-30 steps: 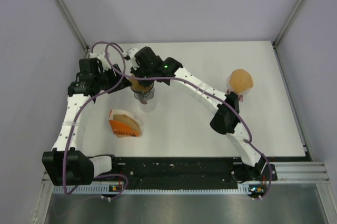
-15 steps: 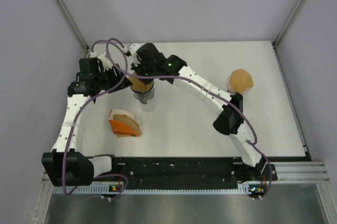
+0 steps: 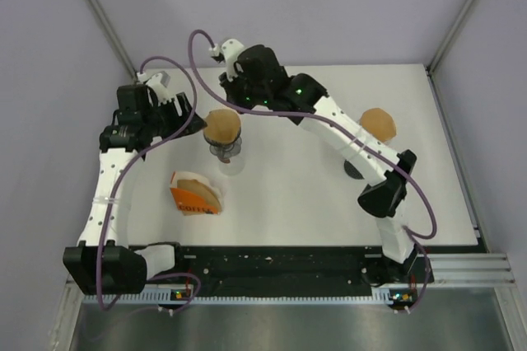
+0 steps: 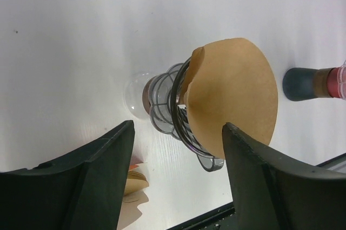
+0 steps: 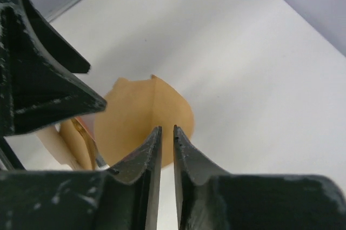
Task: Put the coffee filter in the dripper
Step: Place the coffee filter in the coffee dripper, then reset both arms
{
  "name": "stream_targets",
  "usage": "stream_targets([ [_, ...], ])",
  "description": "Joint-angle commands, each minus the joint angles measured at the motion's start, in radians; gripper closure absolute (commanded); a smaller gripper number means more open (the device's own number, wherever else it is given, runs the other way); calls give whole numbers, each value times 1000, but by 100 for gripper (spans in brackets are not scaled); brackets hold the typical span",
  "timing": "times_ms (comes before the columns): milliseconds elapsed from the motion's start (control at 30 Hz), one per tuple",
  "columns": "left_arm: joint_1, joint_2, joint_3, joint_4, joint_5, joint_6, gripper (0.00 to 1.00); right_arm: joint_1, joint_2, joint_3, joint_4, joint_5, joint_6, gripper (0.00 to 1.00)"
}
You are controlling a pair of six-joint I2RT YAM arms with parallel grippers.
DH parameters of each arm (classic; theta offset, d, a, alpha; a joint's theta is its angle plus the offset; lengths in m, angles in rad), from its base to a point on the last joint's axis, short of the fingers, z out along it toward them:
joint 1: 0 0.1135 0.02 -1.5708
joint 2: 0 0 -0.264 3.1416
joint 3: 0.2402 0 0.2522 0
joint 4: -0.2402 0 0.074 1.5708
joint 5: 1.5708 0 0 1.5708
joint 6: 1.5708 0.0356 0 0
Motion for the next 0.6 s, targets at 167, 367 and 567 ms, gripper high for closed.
stream_targets([
  [167,19,-54,119,28,-110,57,14,-206,-368,-201,32,203,-40,22],
  [367,100,-40,161,115,-205,88,3,-622,-571,-425,38,129,69,1],
  [567,177,-5,43,316,-296,140,1,-1007,-726,-755,171,25,157,1],
])
